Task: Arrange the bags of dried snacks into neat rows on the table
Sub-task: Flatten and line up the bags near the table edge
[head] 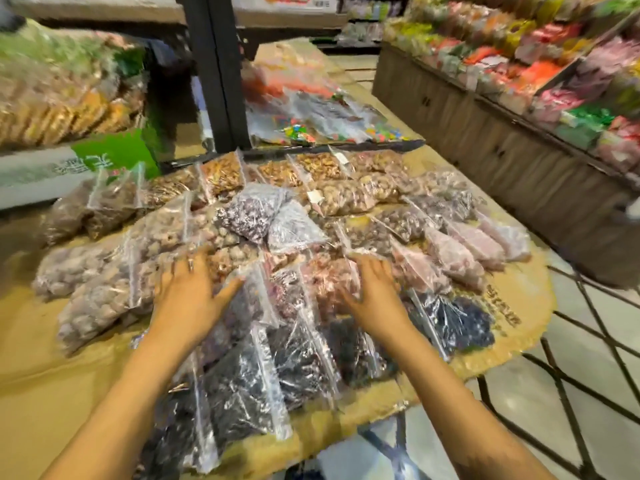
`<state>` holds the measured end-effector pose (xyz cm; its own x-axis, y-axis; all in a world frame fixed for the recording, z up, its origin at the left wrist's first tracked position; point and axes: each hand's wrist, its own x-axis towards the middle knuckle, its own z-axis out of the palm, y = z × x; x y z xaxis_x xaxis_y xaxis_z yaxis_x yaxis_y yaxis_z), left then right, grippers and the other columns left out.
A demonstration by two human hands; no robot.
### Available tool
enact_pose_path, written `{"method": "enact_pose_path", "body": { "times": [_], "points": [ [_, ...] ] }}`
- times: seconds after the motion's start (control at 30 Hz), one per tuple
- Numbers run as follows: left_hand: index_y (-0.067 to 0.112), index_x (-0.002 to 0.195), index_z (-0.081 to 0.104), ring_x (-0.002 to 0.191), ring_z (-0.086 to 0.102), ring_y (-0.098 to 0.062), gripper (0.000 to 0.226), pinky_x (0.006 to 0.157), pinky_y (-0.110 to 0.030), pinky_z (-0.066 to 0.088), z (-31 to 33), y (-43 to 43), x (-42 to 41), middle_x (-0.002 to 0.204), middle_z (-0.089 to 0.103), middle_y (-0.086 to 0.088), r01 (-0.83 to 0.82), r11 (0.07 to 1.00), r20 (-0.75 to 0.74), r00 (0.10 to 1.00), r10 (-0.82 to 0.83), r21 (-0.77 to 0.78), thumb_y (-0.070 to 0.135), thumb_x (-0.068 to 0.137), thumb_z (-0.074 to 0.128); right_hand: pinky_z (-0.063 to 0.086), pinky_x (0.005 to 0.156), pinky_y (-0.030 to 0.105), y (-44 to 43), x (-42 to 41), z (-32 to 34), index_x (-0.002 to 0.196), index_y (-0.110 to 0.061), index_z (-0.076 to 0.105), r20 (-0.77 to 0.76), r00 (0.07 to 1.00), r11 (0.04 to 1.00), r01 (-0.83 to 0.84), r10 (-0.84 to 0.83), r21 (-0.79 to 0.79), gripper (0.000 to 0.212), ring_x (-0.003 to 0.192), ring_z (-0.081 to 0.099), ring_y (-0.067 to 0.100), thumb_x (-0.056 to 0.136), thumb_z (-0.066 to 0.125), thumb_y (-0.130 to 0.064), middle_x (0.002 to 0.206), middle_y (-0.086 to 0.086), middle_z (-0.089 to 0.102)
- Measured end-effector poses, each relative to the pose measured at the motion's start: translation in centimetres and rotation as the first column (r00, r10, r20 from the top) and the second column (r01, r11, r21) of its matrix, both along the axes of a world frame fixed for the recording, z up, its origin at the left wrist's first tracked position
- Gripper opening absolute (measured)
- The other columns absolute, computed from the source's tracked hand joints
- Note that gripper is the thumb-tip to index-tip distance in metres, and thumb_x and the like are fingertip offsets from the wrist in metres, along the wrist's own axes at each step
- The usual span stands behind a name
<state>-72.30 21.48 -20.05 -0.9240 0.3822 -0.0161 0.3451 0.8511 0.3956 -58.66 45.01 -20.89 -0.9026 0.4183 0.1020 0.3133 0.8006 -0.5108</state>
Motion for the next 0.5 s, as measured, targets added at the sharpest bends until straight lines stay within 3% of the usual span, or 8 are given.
{"method": "enact_pose_path", "body": {
  "times": [0.13,0.27,0.37,0.43,0.5],
  "points": [
    [0.013,0.147,0.020,0.128,0.039,-0.040,0.083,0.102,-0.052,0.038,0.4,2.6,-4.2,0.145,0.036,-0.023,-0.037,0.994,0.028,0.999,0.035,0.099,0.059,0.085,0.051,0.036,0.101,0.040,2.1,-7.4,-1.2,0.137,-0.012,0.035,0.100,0.983,0.986,-0.159,0.154,0.042,0.048,0.131,0.028,0.027,0.092,0.053,-0.015,0.138,0.009,0.037],
    [0.012,0.147,0.022,0.130,0.041,-0.037,0.084,0.104,-0.048,0.038,0.1,7.2,-10.4,0.147,0.037,-0.019,-0.073,0.970,0.073,0.996,0.057,0.231,0.053,0.084,0.059,0.031,0.107,0.040,4.1,-13.3,-2.6,0.142,-0.013,0.030,0.208,0.963,0.982,-0.186,0.173,0.044,0.053,0.134,0.029,0.031,0.094,0.049,-0.019,0.145,0.013,0.036],
    [0.008,0.145,0.025,0.128,0.043,-0.037,0.094,0.103,-0.051,0.040,-1.3,10.4,-15.0,0.144,0.041,-0.019,-0.136,0.967,0.187,0.978,0.096,0.217,0.058,0.077,0.065,0.035,0.105,0.045,5.3,-16.1,-4.3,0.141,-0.023,0.024,0.344,0.917,0.978,-0.208,0.203,-0.024,0.059,0.131,0.034,0.034,0.092,0.056,-0.031,0.143,0.015,0.038],
    [0.007,0.139,0.033,0.118,0.051,-0.037,0.097,0.096,-0.050,0.046,-2.2,11.9,-16.5,0.131,0.053,-0.018,-0.204,0.961,0.262,0.953,0.151,0.188,0.065,0.069,0.068,0.041,0.099,0.046,5.8,-16.8,-5.2,0.138,-0.032,0.024,0.345,0.918,0.981,-0.180,0.196,-0.078,0.061,0.124,0.042,0.034,0.089,0.060,-0.035,0.134,0.015,0.045],
    [0.007,0.133,0.041,0.110,0.056,-0.033,0.092,0.090,-0.042,0.049,-2.8,12.6,-17.5,0.120,0.058,-0.011,-0.251,0.953,0.310,0.932,0.189,0.173,0.064,0.066,0.071,0.042,0.094,0.043,6.1,-16.8,-5.7,0.137,-0.032,0.030,0.296,0.938,0.981,-0.196,0.182,0.015,0.054,0.117,0.046,0.032,0.091,0.058,-0.028,0.124,0.014,0.052]
  ]
}}
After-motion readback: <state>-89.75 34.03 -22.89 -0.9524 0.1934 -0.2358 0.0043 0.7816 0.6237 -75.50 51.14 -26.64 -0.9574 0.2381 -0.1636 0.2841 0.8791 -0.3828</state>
